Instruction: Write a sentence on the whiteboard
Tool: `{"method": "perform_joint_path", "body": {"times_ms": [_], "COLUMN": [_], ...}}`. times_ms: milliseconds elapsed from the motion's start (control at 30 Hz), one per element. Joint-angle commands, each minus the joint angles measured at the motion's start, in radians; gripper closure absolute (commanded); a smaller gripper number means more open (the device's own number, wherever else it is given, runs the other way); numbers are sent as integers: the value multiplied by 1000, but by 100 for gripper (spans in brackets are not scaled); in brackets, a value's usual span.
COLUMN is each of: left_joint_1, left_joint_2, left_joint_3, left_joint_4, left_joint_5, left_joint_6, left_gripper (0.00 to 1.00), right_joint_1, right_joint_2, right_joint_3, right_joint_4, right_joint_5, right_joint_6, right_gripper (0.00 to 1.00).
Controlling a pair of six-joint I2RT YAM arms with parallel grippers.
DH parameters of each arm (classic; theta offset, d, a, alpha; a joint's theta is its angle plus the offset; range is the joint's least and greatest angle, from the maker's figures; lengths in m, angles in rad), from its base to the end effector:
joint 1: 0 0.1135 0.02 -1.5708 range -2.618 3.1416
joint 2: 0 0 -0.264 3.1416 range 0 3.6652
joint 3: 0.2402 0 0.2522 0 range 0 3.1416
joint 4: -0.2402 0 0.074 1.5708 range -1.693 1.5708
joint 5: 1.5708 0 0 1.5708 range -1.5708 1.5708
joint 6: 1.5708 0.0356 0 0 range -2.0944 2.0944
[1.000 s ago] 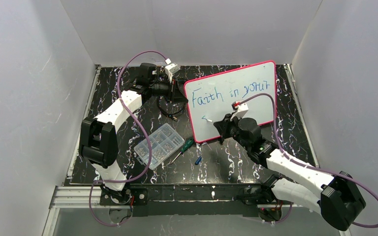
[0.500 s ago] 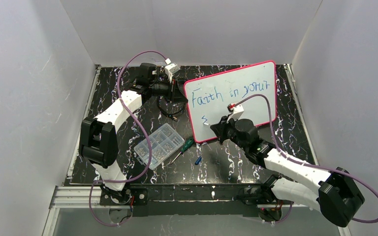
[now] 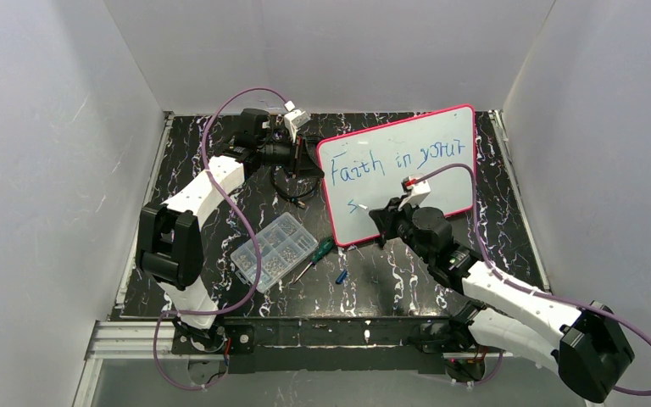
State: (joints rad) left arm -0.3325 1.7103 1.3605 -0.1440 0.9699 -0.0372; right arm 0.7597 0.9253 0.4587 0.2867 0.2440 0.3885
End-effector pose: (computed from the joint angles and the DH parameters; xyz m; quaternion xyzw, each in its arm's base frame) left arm 0.3593 -0.1551 0.3027 0.3482 0.7161 -0.4768 0.3724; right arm 0.1609 0.1410 0.2483 -0.0640 0.7634 0.2669 0.5848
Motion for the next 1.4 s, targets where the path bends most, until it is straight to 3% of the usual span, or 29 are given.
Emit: {"method": "perform_joint_path", "body": {"times_ms": [0, 433, 833, 1067, 1367], "left_joint_1": [-5, -6, -6, -6, -6], "left_joint_2": [-59, -57, -56, -55, -52], "left_joint_3": [24, 26, 26, 26, 26], "left_joint_4": [-20, -20, -20, -20, -20], "left_joint_5": [41, 42, 43, 43, 43], "left_joint_6": [13, 11, 12, 11, 11], "left_gripper": [100, 100, 100, 100, 100], "right_joint_1": [1, 1, 2, 2, 0], "right_joint_2": [15, 52, -19, -35, 18], "right_joint_3": [13, 5, -5, 8, 52], "right_joint_4": [31, 83, -4, 58, 105], "right_joint_5": [46, 45, 170, 43, 57], "right_joint_6": [-13, -8, -12, -33, -71], "right_gripper": [99, 99, 99, 99, 99]}}
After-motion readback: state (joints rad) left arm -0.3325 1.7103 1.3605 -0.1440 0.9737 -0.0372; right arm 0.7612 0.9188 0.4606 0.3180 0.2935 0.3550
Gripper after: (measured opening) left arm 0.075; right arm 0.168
